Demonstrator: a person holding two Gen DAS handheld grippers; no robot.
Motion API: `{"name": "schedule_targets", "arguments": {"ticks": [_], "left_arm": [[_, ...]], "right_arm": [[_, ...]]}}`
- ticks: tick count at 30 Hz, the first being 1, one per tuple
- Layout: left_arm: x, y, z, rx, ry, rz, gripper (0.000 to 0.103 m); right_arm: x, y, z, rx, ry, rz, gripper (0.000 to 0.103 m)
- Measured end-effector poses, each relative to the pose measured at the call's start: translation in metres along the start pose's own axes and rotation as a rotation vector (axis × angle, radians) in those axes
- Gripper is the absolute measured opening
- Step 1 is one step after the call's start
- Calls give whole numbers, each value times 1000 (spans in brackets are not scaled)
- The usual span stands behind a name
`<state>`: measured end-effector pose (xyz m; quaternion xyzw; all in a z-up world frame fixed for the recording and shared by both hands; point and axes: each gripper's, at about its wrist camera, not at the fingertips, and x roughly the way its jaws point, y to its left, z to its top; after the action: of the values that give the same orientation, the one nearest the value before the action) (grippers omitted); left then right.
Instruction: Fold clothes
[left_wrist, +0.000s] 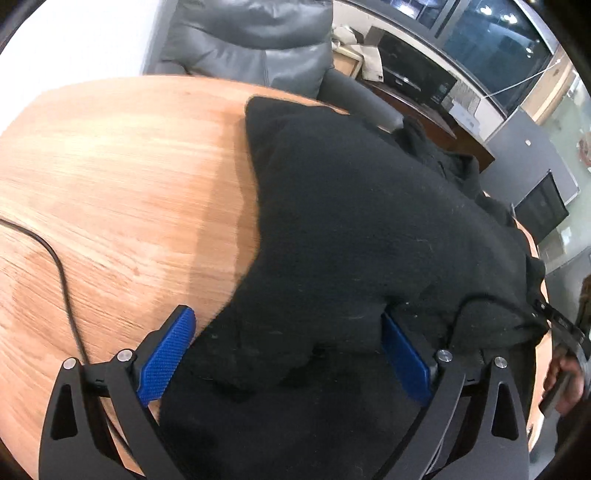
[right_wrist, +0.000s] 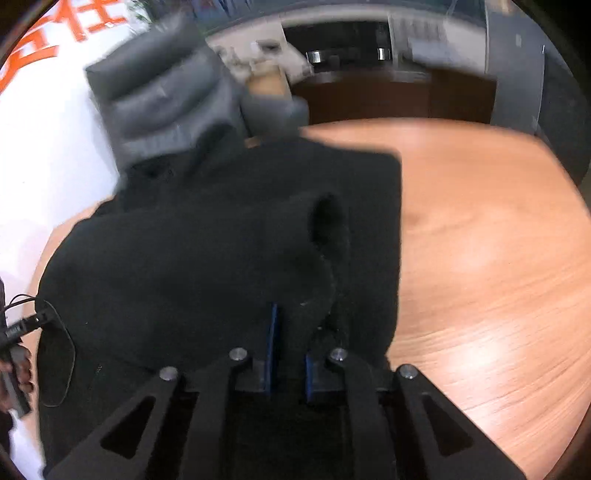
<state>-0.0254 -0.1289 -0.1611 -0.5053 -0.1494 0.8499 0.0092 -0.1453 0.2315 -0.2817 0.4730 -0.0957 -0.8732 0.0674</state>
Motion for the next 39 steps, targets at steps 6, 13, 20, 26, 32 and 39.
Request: {"name": "schedule_targets", "arguments": {"ticks": [6,13,20,26,32,39], "left_arm": [[-13,-9,-5,5,-29,-19,92],[-89,-89,28,227,-235,-149,103],[23,-121,45,310,25,-102,96],[17,-124,20,464,-1,-40,96],[18,-117,43,396,-28,-36,103],[26,-121,41,468,-19,34,102]], "right_arm": [[-60,28,19,-98,-153,-34,40],[-65,73,45,-210,-214,-11,72],[58,78,35,-170,68,-10,69],[41,64,20,-242,12,-84,58],[33,82,56,-287,-107,-92,79],[88,75,94,-165,12,-103,73]]}}
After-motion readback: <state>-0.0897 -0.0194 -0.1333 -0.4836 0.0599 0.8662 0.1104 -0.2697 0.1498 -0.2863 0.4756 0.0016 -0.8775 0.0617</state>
